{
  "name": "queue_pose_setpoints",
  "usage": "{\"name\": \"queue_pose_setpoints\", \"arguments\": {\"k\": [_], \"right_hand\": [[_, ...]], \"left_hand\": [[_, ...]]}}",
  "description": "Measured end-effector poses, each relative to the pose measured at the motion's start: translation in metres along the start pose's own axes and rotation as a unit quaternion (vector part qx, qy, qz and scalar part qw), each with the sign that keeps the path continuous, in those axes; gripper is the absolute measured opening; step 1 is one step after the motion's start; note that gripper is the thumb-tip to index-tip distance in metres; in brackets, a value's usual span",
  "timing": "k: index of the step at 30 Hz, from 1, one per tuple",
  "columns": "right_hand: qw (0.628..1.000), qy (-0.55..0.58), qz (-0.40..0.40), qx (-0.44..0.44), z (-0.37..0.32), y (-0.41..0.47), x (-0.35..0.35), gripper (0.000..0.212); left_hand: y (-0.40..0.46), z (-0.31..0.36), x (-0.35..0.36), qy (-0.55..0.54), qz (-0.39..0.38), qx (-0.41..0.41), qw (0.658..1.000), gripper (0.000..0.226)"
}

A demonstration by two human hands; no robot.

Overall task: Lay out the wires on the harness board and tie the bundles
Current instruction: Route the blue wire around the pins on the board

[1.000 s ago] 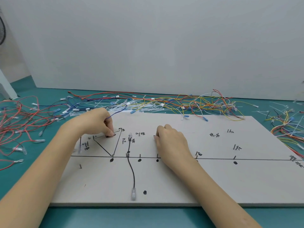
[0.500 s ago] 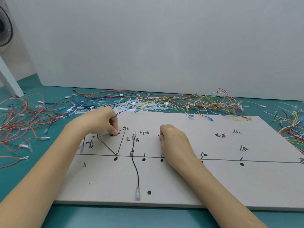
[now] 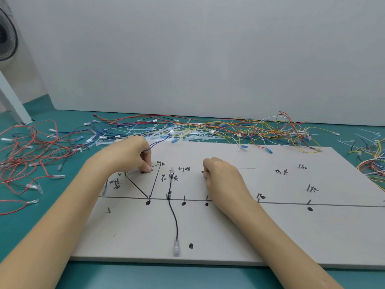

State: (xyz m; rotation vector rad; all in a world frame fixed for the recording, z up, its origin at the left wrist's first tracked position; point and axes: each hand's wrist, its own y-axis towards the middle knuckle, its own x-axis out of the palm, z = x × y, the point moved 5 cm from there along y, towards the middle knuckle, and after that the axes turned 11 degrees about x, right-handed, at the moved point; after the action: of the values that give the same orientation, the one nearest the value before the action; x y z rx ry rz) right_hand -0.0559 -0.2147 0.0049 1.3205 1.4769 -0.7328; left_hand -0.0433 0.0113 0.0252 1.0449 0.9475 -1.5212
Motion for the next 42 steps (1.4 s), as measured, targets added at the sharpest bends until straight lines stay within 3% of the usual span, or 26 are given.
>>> {"name": "queue_pose_setpoints", "arguments": {"k": [8,14,19,24,32,33,37,42], "right_hand": [[1.000,-0.016,-0.005,0.007,0.000,-0.002,0.000,0.015],[0.994,-0.104,-0.020,0.011,-0.007,-0.010,0.003,0.016],[0.989,-0.091,-0.089,0.069,-0.007,0.001,0.002,0.018],[0.982,-0.119,-0.108,0.099,-0.008,0.010,0.003,0.022],[0.983,-0.083,-0.096,0.132,-0.011,0.013,0.006,0.019],[0.984,-0.075,-0.095,0.133,-0.010,0.013,0.005,0.010],[0.984,-0.029,-0.098,0.147,-0.006,0.016,0.002,0.031],[0.986,0.020,-0.092,0.136,-0.002,0.015,0.002,0.032]], "left_hand": [[0.000,0.000,0.001,0.005,-0.001,0.001,1.000,0.015],[-0.005,-0.006,0.000,-0.045,-0.025,-0.025,0.998,0.011],[-0.006,-0.017,0.005,-0.051,-0.033,-0.088,0.994,0.042],[0.002,-0.007,0.019,-0.001,-0.057,-0.104,0.993,0.043],[0.002,0.006,0.026,0.136,-0.101,-0.094,0.981,0.032],[0.002,0.006,0.025,0.132,-0.100,-0.089,0.982,0.035],[0.002,0.002,0.022,0.101,-0.094,-0.073,0.988,0.040],[0.003,0.003,0.021,0.089,-0.084,-0.066,0.990,0.039]]}}
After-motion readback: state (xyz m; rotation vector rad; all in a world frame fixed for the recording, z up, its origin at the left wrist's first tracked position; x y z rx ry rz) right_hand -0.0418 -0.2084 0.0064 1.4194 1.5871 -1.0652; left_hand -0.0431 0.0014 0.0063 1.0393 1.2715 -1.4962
